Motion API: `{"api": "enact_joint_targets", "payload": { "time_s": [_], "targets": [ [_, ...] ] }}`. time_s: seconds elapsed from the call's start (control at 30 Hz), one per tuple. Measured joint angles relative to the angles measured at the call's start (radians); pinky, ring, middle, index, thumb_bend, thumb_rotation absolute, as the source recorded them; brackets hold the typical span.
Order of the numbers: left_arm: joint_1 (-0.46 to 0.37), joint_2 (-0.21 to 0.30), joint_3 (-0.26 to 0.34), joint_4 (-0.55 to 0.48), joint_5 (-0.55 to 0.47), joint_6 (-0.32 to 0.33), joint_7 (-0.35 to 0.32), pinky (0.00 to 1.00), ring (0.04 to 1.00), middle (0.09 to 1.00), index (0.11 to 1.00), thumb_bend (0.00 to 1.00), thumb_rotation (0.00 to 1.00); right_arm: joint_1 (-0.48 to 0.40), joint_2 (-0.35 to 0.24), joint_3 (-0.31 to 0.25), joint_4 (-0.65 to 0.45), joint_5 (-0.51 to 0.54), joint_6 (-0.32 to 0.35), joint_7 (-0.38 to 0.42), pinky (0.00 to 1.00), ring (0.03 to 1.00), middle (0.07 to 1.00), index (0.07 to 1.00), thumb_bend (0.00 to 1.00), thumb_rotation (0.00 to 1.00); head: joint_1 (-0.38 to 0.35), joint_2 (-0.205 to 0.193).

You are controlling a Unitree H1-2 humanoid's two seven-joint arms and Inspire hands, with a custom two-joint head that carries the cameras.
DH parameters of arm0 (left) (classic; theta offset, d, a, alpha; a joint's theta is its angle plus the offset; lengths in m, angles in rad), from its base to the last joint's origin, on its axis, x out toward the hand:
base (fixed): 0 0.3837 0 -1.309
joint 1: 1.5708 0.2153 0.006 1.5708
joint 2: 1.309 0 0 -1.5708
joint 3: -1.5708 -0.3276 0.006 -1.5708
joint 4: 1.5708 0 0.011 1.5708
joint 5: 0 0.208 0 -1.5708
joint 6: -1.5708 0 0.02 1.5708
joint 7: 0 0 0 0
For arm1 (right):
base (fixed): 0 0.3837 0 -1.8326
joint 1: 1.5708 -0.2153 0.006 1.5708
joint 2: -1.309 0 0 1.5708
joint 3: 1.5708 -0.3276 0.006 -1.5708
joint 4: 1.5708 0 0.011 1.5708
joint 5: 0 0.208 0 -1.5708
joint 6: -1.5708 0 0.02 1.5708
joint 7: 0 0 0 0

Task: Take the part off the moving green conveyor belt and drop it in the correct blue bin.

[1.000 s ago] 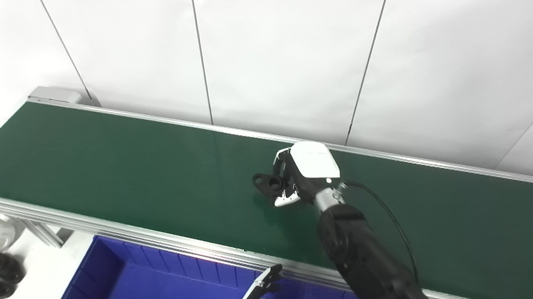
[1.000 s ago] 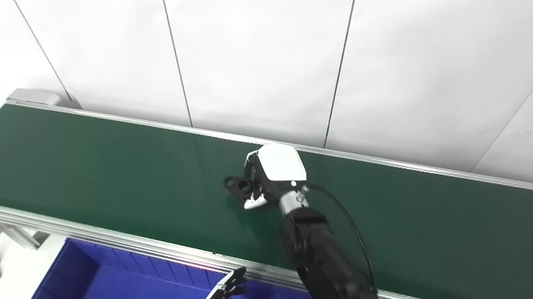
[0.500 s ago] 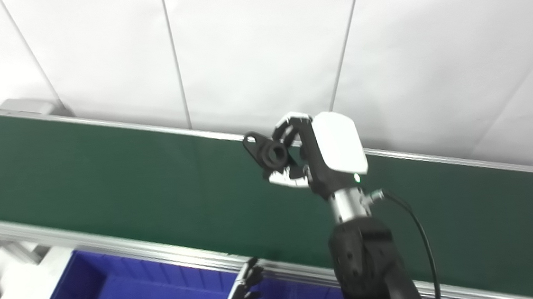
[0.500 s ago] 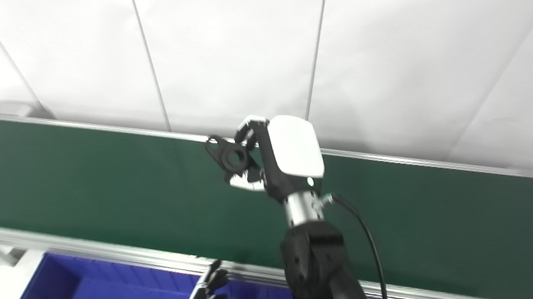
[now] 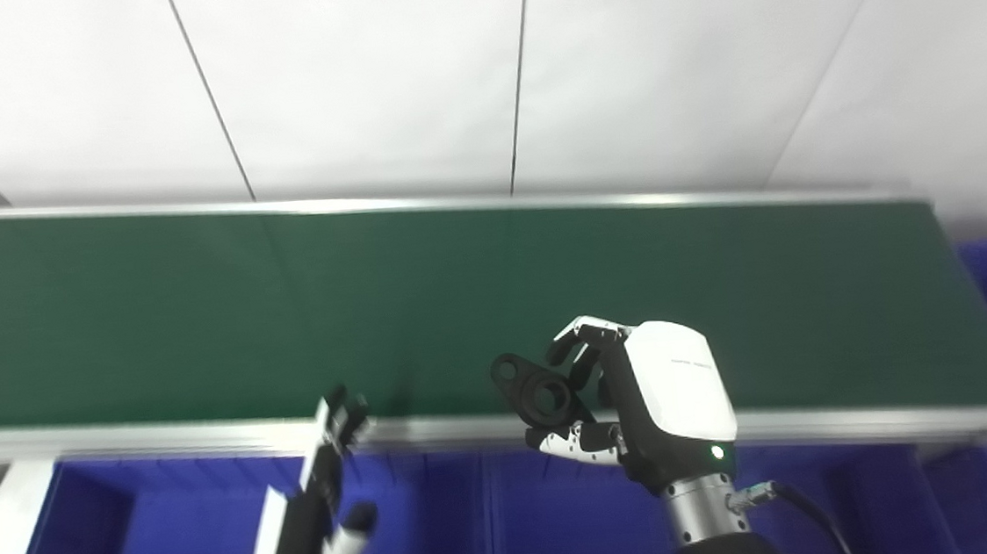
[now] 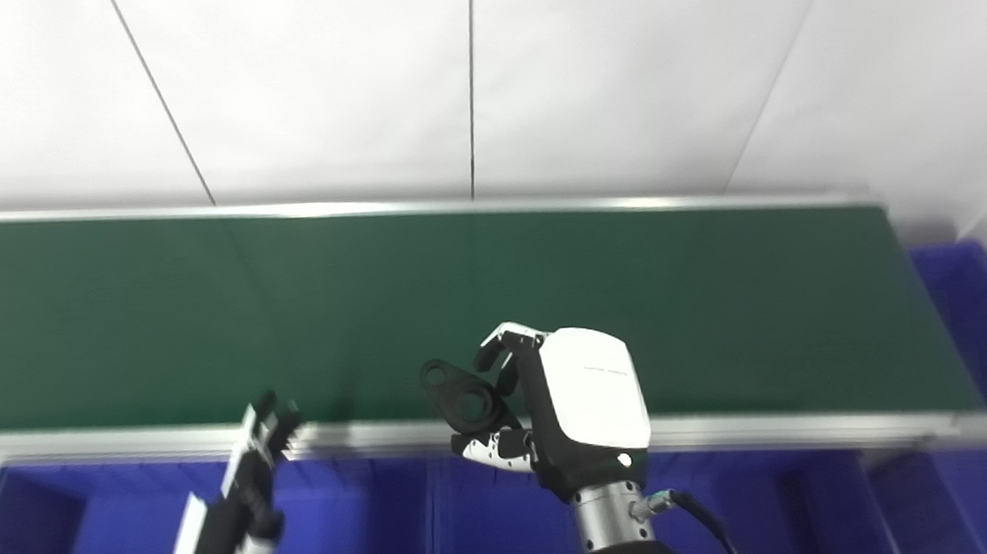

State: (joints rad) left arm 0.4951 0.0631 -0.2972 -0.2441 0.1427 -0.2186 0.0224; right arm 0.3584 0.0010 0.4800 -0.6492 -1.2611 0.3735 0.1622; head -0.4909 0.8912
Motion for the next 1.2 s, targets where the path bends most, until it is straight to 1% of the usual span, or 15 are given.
{"api": "enact_joint_targets", "payload": {
  "time_s": [0.07,0.13,0.2,0.27,0.3,0.47,0.57,0.6,0.67,0.8,0.87,0.9,1.03,1.1,1.2],
  "targets": [
    [-0.001,0.003,0.015,-0.019,0.000,0.011,-0.009,0.98,0.931,0.926,1.000,0.68,0.96,0.028,0.000,-0.019,-0.021,-0.006,0.000,0.019,0.19,0.259,0.470,0.487,0.52,0.00,-0.023,0.032],
    [-0.003,0.004,0.026,-0.040,0.000,0.024,-0.016,0.97,0.927,0.921,1.000,0.68,0.97,0.049,-0.002,-0.039,-0.040,-0.008,0.000,0.031,0.20,0.274,0.440,0.508,0.52,0.00,-0.023,0.032],
    [-0.004,0.005,0.035,-0.057,-0.001,0.037,-0.028,0.96,0.920,0.922,1.000,0.68,0.98,0.076,-0.001,-0.049,-0.048,-0.009,0.000,0.043,0.20,0.277,0.410,0.526,0.52,0.00,-0.028,0.063],
    [-0.007,0.007,0.040,-0.068,-0.004,0.051,-0.041,0.95,0.918,0.920,1.000,0.68,0.98,0.103,0.001,-0.052,-0.037,-0.012,0.000,0.045,0.19,0.271,0.404,0.527,0.52,0.00,-0.028,0.063],
    [-0.007,0.008,0.044,-0.073,-0.005,0.056,-0.045,0.95,0.917,0.918,1.000,0.68,0.97,0.116,0.000,-0.052,-0.019,-0.019,-0.001,0.041,0.19,0.270,0.439,0.507,0.52,0.00,-0.028,0.066],
    [-0.012,0.007,0.060,-0.081,-0.009,0.076,-0.055,0.95,0.921,0.920,1.000,0.68,0.97,0.154,-0.001,-0.066,0.124,-0.017,-0.001,0.033,0.24,0.332,0.418,0.531,0.52,0.00,-0.019,0.069],
    [-0.011,0.005,0.060,-0.082,-0.007,0.080,-0.061,0.95,0.927,0.923,1.000,0.68,0.98,0.145,0.000,-0.096,0.158,-0.034,0.012,0.097,0.32,0.423,0.444,0.535,0.52,0.01,-0.008,0.068],
    [-0.010,0.004,0.060,-0.083,-0.007,0.080,-0.065,0.95,0.924,0.923,1.000,0.68,0.97,0.138,0.001,-0.104,0.166,-0.046,0.022,0.134,0.37,0.482,0.536,0.604,0.64,0.17,-0.009,0.067],
    [-0.007,0.002,0.060,-0.083,-0.006,0.081,-0.067,0.95,0.923,0.923,1.000,0.69,0.97,0.131,0.006,-0.125,0.167,-0.078,0.035,0.206,0.45,0.570,0.657,0.687,0.78,0.37,-0.009,0.067],
    [0.000,-0.001,0.061,-0.083,-0.003,0.081,-0.069,0.95,0.920,0.921,1.000,0.69,0.97,0.130,0.012,-0.139,0.166,-0.159,0.037,0.320,0.64,0.740,0.805,0.805,0.97,0.61,0.005,0.064],
    [0.001,-0.004,0.059,-0.084,0.000,0.081,-0.069,0.95,0.920,0.921,1.000,0.69,0.97,0.131,0.015,-0.147,0.167,-0.183,0.037,0.359,0.67,0.756,0.818,0.816,0.98,0.62,0.012,0.061],
    [0.001,-0.005,0.059,-0.084,0.001,0.081,-0.069,0.95,0.921,0.922,1.000,0.69,0.97,0.132,0.016,-0.151,0.166,-0.192,0.037,0.374,0.76,0.807,0.855,0.836,0.99,0.68,0.021,0.057],
    [0.003,-0.008,0.055,-0.083,0.001,0.081,-0.069,0.95,0.917,0.920,1.000,0.68,0.96,0.136,0.018,-0.158,0.165,-0.198,0.036,0.381,0.88,0.874,0.905,0.869,1.00,0.79,0.031,0.052],
    [0.003,-0.008,0.052,-0.083,0.003,0.080,-0.069,0.95,0.918,0.920,1.000,0.69,0.96,0.138,0.018,-0.158,0.165,-0.195,0.036,0.382,0.87,0.869,0.900,0.871,1.00,0.84,0.049,0.037],
    [0.004,-0.009,0.046,-0.078,0.012,0.079,-0.068,0.95,0.917,0.918,1.000,0.69,0.97,0.143,0.017,-0.159,0.164,-0.169,0.030,0.378,0.82,0.845,0.879,0.857,1.00,0.83,0.070,0.022]
  ]
}}
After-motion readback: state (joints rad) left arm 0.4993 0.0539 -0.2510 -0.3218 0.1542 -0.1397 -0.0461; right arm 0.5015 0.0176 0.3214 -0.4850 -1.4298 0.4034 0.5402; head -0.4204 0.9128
